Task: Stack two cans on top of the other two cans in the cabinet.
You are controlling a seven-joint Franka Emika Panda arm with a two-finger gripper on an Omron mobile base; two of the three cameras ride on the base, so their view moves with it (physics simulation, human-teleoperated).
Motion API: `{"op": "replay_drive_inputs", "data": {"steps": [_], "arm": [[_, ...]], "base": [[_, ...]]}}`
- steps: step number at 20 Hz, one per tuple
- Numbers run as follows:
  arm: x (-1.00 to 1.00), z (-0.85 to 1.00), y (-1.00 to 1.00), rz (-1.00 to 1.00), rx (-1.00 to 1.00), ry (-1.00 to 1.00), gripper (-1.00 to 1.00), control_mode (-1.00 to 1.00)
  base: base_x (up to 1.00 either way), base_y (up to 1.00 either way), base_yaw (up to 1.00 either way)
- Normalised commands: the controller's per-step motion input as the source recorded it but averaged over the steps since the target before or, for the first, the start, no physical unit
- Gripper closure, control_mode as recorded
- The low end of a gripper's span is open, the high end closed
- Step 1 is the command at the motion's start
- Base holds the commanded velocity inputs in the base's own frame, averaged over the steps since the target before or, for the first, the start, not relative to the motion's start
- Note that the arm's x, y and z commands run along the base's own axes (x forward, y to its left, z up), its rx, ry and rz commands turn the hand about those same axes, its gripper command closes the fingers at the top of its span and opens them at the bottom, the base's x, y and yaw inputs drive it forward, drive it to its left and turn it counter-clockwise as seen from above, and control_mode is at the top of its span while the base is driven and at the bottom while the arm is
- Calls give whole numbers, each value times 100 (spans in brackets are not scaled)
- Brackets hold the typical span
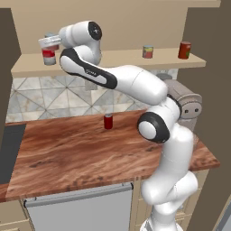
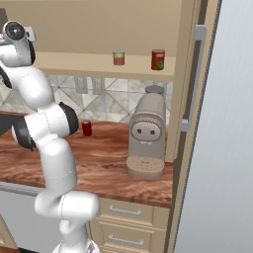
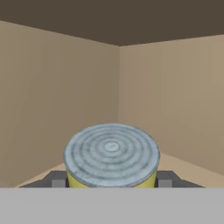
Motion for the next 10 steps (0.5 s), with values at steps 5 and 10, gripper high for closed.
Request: {"op": "replay_drive_inputs", "data": {"steps": [5,10], "arm": [[21,3,8,0,0,0,100,-100],[19,0,7,0,0,0,100,-100]], "base": [[0,0,0],[0,0,0]]}}
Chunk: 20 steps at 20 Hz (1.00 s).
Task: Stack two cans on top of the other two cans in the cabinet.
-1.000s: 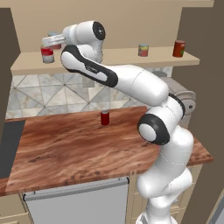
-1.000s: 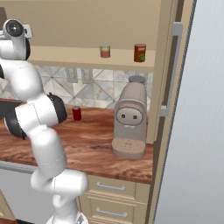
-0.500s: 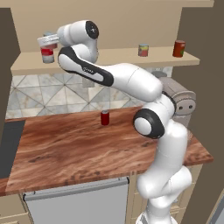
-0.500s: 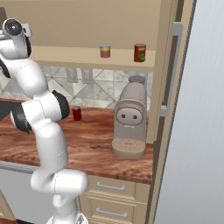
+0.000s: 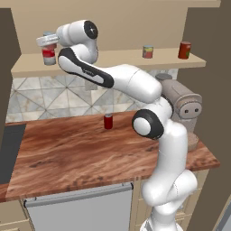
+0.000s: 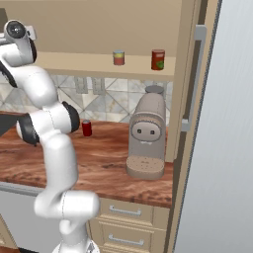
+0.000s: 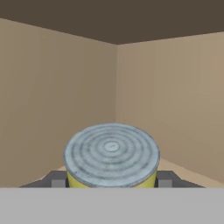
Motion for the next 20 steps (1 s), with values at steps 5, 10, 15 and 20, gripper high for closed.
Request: {"op": "replay_drive_inputs", "data": {"steps": [5,10,15,20], "arm": [[14,0,7,0,0,0,100,-100],[8,0,2,0,0,0,100,-100],[5,-1,0,0,0,0,100,-100],[0,-10,0,0,0,0,100,-100]], "base": [[0,0,0],[0,0,0],[0,0,0],[0,0,0]]}}
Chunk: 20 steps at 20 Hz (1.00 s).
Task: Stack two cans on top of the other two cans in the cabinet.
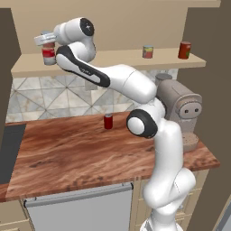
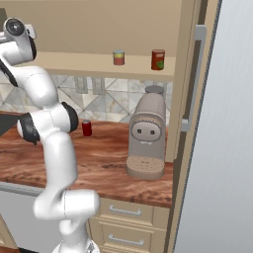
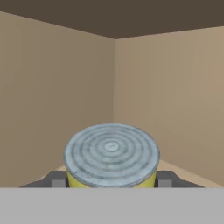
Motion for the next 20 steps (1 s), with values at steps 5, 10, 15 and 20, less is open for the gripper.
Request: {"op": "replay_drive_inputs", "data": {"steps": [5,10,15,20], "arm": [[0,-16,0,0,0,-1,100,-100],[4,-10,0,0,0,-1,100,-100],[9,0,0,0,0,0,100,-100],[7,6,0,0,0,0,100,-100]], "base": [[0,0,0],[0,0,0],[0,0,0],[0,0,0]]}}
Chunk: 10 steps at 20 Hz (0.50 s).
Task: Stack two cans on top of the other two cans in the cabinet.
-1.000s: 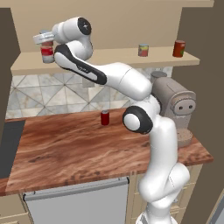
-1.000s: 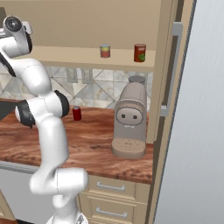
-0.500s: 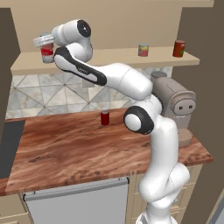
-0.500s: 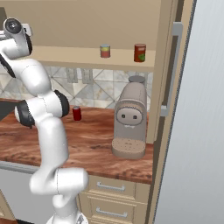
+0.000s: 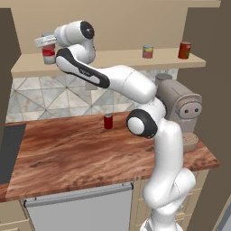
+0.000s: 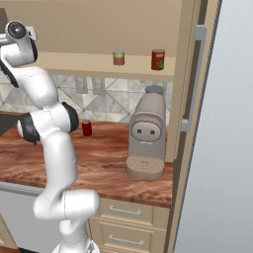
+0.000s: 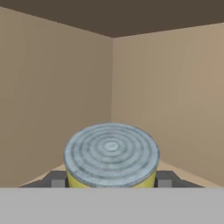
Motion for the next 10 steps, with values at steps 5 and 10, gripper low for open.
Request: {"op": "replay_drive_inputs", "data": {"steps": [5,10], "arm": [[0,13,3,0,-1,0,100,-100],[2,4,6,0,-1,0,100,-100]], "base": [[0,0,0],[0,0,0]]}}
